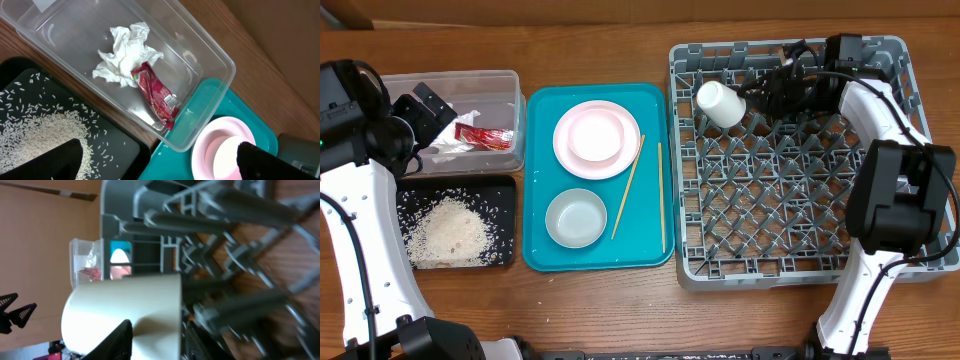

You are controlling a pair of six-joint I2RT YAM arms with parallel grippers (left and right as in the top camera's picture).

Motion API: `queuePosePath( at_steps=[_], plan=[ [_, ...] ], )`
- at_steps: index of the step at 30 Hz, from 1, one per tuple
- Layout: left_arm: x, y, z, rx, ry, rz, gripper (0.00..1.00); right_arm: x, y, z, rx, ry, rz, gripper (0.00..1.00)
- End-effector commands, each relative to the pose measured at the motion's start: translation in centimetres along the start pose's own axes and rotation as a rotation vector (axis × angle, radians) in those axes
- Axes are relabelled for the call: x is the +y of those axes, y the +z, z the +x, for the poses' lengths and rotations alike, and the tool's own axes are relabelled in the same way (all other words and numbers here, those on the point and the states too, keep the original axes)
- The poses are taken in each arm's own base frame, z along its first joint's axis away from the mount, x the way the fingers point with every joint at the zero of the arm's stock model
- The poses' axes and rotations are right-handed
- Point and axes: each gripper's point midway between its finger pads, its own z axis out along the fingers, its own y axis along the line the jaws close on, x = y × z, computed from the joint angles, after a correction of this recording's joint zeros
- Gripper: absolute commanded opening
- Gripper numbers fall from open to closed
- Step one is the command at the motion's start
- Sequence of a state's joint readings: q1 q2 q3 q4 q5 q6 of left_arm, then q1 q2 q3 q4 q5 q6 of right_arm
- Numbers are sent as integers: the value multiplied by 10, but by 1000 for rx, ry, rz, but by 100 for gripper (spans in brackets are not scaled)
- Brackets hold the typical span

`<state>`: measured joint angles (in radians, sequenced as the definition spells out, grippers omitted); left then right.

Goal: Sort waste into correct bins and load items into the dishwasher
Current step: 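Release the cup and move the right gripper back toward the teal tray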

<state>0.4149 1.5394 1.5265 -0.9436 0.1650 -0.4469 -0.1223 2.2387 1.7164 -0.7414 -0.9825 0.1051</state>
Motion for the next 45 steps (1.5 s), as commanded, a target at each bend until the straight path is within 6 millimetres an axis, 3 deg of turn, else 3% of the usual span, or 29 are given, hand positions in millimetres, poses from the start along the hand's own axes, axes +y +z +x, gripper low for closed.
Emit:
queuePosePath(
  at_steps=[1,9,11,14,18,23,31,37,45],
  plan=[
    [-5,-5,-8,-20,-13,16,100,-13,-22,-5,-37,67,32,40],
    [-5,-5,-8,-20,-12,17,100,2,-93,-35,-228,158,137,44],
    [-5,-5,-8,-20,-13,16,100,12,-107,-39,-276,167,184,44],
    [-5,-5,-8,-20,-13,16,100,38,-113,-40,-312,133,213,44],
    [-5,-5,-8,-20,-13,16,100,83,-100,-33,-315,54,231,44],
    [-5,-5,-8,-20,-12,16,100,113,-65,-21,-291,-53,285,43],
    [-5,-5,-8,-20,-13,16,100,130,-10,4,-258,-249,502,43],
    [-5,-5,-8,-20,-12,16,100,134,5,15,-287,-318,661,43],
    [-5,-5,-8,-20,-12,16,100,138,11,21,-269,-353,673,43]
  ],
)
